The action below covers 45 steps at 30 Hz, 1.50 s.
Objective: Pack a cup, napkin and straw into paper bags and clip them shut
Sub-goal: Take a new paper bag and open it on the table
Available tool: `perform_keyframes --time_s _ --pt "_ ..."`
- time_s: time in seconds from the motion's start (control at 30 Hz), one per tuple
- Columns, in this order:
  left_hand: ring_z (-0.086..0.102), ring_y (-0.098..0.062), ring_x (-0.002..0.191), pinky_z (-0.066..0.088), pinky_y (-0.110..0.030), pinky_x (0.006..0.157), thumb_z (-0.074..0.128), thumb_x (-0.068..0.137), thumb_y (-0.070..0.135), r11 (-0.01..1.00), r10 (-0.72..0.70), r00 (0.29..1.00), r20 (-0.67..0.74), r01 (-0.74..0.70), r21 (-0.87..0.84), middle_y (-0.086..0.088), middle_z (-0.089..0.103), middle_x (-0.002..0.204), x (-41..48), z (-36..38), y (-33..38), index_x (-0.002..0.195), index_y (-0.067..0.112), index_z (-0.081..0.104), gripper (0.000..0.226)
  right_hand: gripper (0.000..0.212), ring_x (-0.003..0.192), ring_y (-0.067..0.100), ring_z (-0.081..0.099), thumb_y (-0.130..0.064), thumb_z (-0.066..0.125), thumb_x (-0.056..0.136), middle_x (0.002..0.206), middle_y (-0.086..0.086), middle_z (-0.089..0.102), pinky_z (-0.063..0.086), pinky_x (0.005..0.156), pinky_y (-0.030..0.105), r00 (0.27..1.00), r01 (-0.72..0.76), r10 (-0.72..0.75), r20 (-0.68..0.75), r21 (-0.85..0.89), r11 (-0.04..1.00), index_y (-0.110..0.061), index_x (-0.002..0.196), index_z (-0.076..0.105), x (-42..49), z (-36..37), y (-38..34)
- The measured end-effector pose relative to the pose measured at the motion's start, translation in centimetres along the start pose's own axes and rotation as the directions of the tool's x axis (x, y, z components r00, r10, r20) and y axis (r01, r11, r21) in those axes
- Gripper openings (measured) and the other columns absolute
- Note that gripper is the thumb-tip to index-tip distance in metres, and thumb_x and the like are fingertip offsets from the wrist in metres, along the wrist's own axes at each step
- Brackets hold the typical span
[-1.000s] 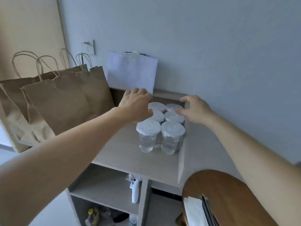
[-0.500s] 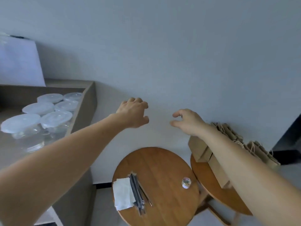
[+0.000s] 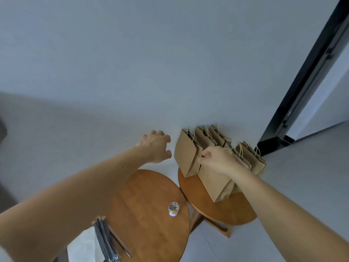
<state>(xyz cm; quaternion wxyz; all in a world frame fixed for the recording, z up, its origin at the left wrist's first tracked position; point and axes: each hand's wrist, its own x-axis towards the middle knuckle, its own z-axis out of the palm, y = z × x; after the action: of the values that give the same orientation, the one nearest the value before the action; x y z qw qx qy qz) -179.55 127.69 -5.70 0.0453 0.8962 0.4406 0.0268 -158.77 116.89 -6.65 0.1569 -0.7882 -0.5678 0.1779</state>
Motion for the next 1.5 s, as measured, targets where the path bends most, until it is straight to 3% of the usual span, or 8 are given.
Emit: perform_keyframes --time_s 0.1,0.17,0.23,0.5,0.87,1.0,1.23,1.5 --pt "0.041 -0.028 0.129 0.038 -0.042 0.103 0.054 0.093 0.042 0.997 0.060 0.998 0.018 -0.059 -0.056 -0.004 0.047 0.142 4.1 0.9 2.0 0.142 0.022 0.045 0.054 0.041 0.099 0.039 0.063 -0.033 0.058 0.087 0.107 0.023 0.066 0.051 0.085 0.049 0.995 -0.079 0.077 -0.067 -0.021 0.997 0.003 0.106 0.065 1.9 -1.0 3.2" --pt "0.042 -0.028 0.128 0.039 -0.042 0.103 0.054 0.093 0.042 0.992 0.102 0.994 0.032 -0.100 -0.077 -0.004 0.048 0.140 6.4 1.8 3.3 0.142 0.022 0.046 0.053 0.030 0.073 0.034 0.061 -0.028 0.057 0.085 0.077 0.019 0.060 0.049 0.063 0.045 0.986 -0.138 0.134 -0.096 -0.043 0.989 0.001 0.079 0.061 3.1 -1.3 5.5" --pt "0.042 -0.027 0.128 0.039 -0.042 0.103 0.054 0.093 0.041 0.989 0.115 0.992 0.059 -0.108 -0.100 -0.004 0.049 0.139 8.2 2.8 4.3 0.141 0.022 0.046 0.053 0.031 0.052 0.020 0.038 -0.027 0.057 0.083 0.058 0.003 0.034 0.027 0.051 0.034 0.982 -0.163 0.155 -0.105 -0.072 0.984 -0.014 0.062 0.037 4.3 -1.2 7.9" --pt "0.043 -0.026 0.127 0.039 -0.041 0.101 0.055 0.092 0.040 0.991 0.030 0.992 0.120 -0.013 -0.133 -0.003 0.050 0.138 14.7 6.6 6.8 0.140 0.023 0.048 0.051 0.042 0.050 0.016 0.044 -0.042 0.058 0.087 0.052 -0.004 0.043 0.030 0.049 0.029 0.946 -0.324 0.322 -0.041 -0.070 0.943 -0.019 0.057 0.041 11.4 0.7 17.0" --pt "0.047 -0.025 0.124 0.043 -0.039 0.097 0.054 0.094 0.040 0.968 -0.179 0.925 0.334 0.227 -0.110 -0.003 0.051 0.138 18.7 14.7 10.2 0.138 0.022 0.051 0.047 0.035 0.062 0.012 0.056 -0.055 0.053 0.087 0.072 -0.005 0.062 0.033 0.049 0.026 0.962 -0.243 0.267 0.058 -0.262 0.934 -0.020 0.083 0.053 20.6 5.8 26.4" --pt "0.047 -0.025 0.124 0.043 -0.039 0.097 0.053 0.093 0.042 0.958 -0.219 0.905 0.366 0.270 -0.093 -0.003 0.051 0.137 19.3 15.6 10.2 0.138 0.022 0.051 0.049 0.025 0.060 0.012 0.055 -0.044 0.049 0.092 0.069 -0.005 0.060 0.035 0.049 0.025 0.969 -0.193 0.226 0.101 -0.260 0.946 -0.023 0.079 0.053 22.3 7.7 28.1" --pt "0.048 -0.024 0.121 0.045 -0.038 0.093 0.055 0.093 0.041 0.960 -0.202 0.922 0.331 0.252 -0.117 -0.002 0.053 0.135 19.9 15.1 9.7 0.135 0.022 0.052 0.047 0.031 0.054 0.013 0.055 -0.039 0.054 0.093 0.062 -0.005 0.057 0.034 0.046 0.023 0.988 -0.119 0.146 0.049 -0.360 0.925 -0.022 0.067 0.051 22.8 6.3 26.9" --pt "0.051 -0.025 0.121 0.045 -0.036 0.091 0.052 0.096 0.042 0.960 -0.159 0.942 0.295 0.217 -0.177 -0.003 0.051 0.136 16.6 13.3 5.6 0.139 0.021 0.049 0.047 0.027 0.052 0.013 0.050 -0.037 0.054 0.087 0.062 -0.004 0.056 0.029 0.045 0.022 0.999 0.036 -0.035 0.010 -0.437 0.899 -0.022 0.064 0.050 20.9 2.5 15.6"
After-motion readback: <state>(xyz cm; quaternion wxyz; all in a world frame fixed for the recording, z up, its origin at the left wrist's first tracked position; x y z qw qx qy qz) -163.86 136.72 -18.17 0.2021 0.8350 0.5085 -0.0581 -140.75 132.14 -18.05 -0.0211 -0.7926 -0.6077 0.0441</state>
